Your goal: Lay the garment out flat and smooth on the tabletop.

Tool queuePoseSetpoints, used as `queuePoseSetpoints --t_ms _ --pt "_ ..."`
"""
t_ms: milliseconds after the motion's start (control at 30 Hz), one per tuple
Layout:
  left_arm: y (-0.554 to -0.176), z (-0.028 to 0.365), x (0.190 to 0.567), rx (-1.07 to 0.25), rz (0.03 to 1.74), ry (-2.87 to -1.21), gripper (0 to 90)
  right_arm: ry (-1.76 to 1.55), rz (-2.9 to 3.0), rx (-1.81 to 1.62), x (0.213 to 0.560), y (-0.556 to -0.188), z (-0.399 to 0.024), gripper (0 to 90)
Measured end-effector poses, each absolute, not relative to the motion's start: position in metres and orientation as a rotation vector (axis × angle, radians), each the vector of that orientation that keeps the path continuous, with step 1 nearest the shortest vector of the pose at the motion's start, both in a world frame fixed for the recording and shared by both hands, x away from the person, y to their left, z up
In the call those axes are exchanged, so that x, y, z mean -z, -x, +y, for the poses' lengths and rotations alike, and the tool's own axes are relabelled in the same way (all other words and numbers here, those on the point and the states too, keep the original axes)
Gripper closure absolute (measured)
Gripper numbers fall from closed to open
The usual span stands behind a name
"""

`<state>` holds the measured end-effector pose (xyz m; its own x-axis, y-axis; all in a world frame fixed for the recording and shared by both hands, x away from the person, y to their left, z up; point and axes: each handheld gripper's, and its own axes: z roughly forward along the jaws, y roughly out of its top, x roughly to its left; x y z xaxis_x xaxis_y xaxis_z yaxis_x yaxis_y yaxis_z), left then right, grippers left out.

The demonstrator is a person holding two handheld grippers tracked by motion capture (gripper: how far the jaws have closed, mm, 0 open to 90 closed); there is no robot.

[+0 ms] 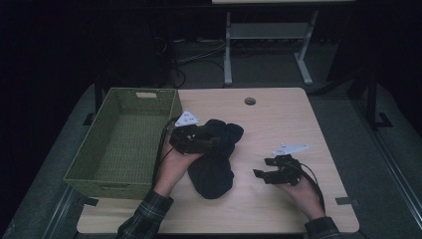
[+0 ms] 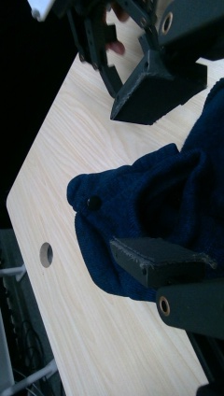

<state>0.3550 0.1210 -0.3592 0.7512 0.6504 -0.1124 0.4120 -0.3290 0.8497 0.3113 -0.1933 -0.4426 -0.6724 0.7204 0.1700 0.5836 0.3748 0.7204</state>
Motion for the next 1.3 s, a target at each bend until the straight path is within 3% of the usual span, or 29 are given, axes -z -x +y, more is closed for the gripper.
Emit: queuePoseSetpoints --t_ms 267,667,767,900,933,1300 --pt "-0.355 0.119 0.361 -0.296 0.801 -1.968 31.5 -1.148 2.519 -1.298 0.443 -0.333 -0.154 41.0" --pt "-0.356 0.122 0.362 -0.294 0.806 -1.967 31.6 -1.174 2.613 -1.325 0.454 -0.349 -0.118 41.4" --pt "-0.357 0.122 0.362 -0.295 0.805 -1.970 31.6 -1.177 2.631 -1.320 0.459 -0.351 -0.115 49.4" --pt "-0.357 0.122 0.363 -0.295 0.806 -1.971 31.6 -1.201 2.665 -1.320 0.464 -0.354 -0.114 78.6" --pt "-0.357 0.122 0.363 -0.294 0.807 -1.970 31.6 -1.200 2.670 -1.321 0.464 -0.354 -0.114 81.9" --pt "-0.372 0.102 0.365 -0.320 0.789 -2.003 32.2 -1.152 2.661 -1.287 0.456 -0.348 -0.120 84.7"
